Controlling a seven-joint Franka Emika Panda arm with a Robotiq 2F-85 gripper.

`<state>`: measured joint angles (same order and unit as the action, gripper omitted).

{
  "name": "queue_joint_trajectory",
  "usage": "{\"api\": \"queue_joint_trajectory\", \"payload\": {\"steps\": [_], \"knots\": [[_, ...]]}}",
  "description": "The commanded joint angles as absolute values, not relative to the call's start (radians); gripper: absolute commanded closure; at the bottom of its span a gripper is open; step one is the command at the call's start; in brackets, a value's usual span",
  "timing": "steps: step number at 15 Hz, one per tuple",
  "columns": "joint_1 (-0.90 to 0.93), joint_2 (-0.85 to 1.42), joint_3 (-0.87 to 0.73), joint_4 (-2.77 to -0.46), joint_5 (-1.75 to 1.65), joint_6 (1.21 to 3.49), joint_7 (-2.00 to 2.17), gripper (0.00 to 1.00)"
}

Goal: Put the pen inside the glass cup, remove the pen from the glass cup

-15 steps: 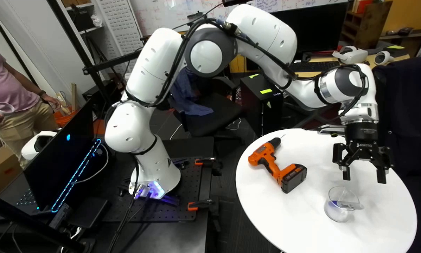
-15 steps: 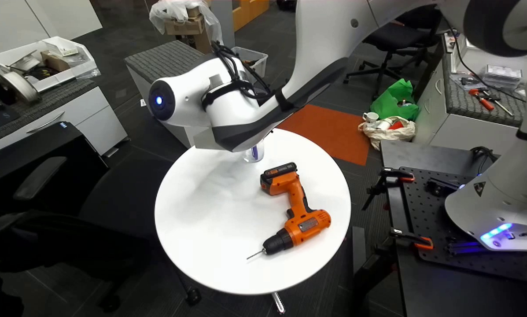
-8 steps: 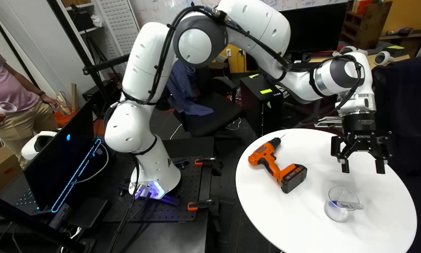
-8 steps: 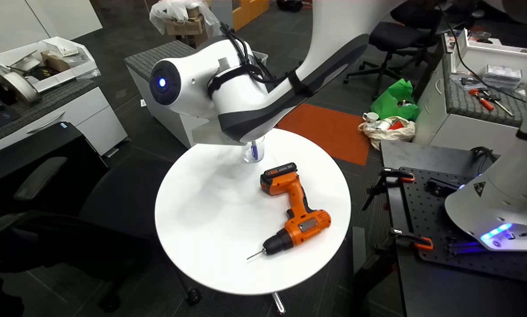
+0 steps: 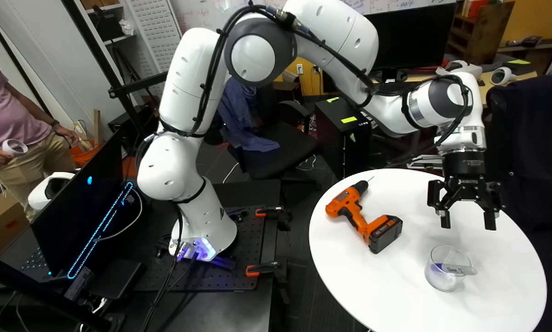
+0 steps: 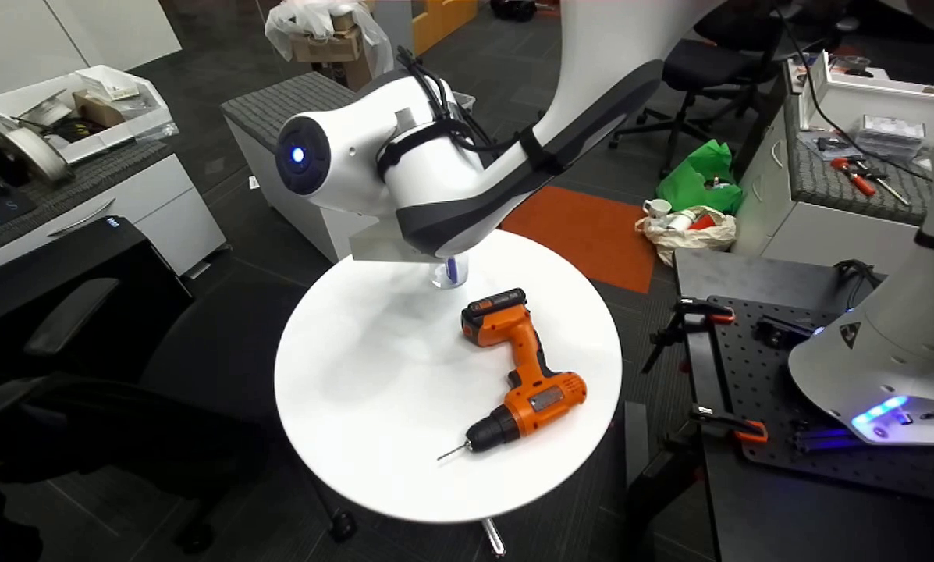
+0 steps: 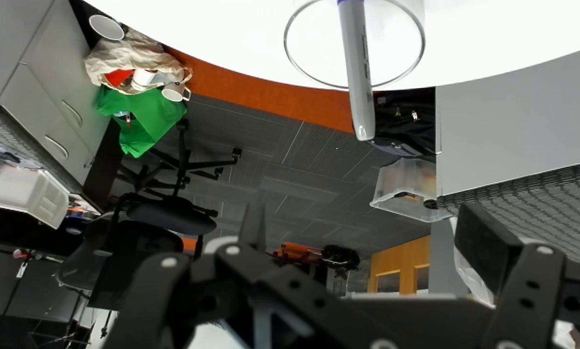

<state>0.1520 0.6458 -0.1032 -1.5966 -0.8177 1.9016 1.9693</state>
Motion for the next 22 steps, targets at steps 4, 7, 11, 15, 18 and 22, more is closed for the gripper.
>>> {"api": "queue_joint_trajectory", "payload": {"steps": [4, 7, 11, 15, 18, 22], "knots": [[0.142, 0.663, -0.094, -1.593, -0.787, 1.887, 1.954, 0.0], [0.14, 0.686, -0.097, -1.582, -0.773, 1.88, 1.949, 0.0], [0.131, 0.722, -0.101, -1.565, -0.755, 1.87, 1.939, 0.0], [0.124, 0.744, -0.106, -1.558, -0.733, 1.865, 1.937, 0.0], [0.122, 0.754, -0.112, -1.553, -0.723, 1.861, 1.938, 0.0], [0.12, 0.766, -0.121, -1.542, -0.723, 1.851, 1.943, 0.0]]}}
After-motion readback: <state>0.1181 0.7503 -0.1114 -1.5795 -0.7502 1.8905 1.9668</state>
